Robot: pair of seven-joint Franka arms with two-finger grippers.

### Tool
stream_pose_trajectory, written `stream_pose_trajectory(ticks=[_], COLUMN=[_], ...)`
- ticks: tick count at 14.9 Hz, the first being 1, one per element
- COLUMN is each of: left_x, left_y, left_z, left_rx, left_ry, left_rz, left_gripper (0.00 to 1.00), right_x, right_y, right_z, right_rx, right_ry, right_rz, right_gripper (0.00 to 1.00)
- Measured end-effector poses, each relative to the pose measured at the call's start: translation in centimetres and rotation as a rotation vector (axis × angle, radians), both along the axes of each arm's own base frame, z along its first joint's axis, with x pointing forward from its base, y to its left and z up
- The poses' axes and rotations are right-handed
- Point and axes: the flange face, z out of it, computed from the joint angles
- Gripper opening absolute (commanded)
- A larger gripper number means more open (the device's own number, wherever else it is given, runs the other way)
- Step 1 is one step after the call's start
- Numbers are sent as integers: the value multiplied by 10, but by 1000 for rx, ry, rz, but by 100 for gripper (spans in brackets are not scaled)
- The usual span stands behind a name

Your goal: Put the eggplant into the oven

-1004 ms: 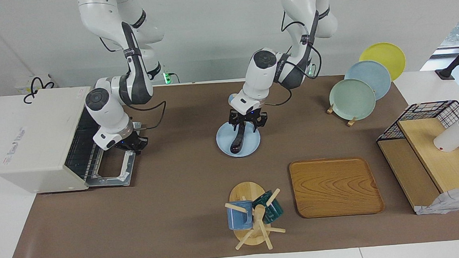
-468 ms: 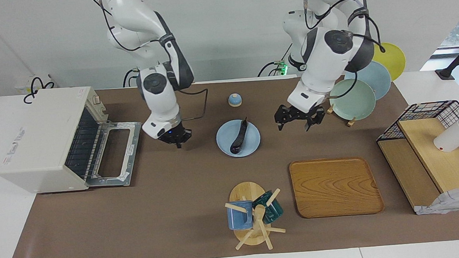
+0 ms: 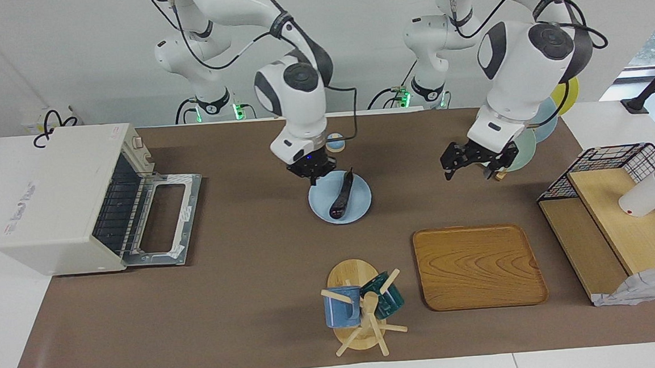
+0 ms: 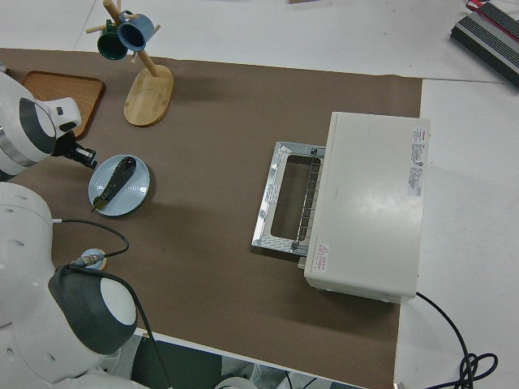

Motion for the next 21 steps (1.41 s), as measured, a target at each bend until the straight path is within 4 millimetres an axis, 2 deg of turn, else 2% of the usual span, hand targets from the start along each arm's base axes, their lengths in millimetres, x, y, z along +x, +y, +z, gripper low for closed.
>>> stream_pose_trajectory(ticks=[1,2,3,4,7,12,17,21], left_x=[-6,-12,-18,-25,-39,-41,-38,-37], left_y=[13,21,25,27,25,23,23,24], left_z=[10,19,27,33,42,35,39,56], left_rx=[3,6,9,12,20,23,21,69], left_ry=[4,8,15,26,59,71,58,87], left_rz=[7,14,19,19,13,10,9,-2], left_gripper=[100,100,100,100,100,100,100,100], right_x=[-5,-12,-18,-21,-18,-33,-41,-54], right_y=[21,38,48,52,47,35,28,28], right_z=[-13,-25,-35,-44,-53,-88,-94,-107], right_rx=[10,21,23,23,29,46,50,54], right_ry=[-11,-22,-27,-29,-43,-64,-74,-76], right_rz=[-6,-4,1,8,2,23,101,122], right_gripper=[44,44,35,34,34,35,35,34])
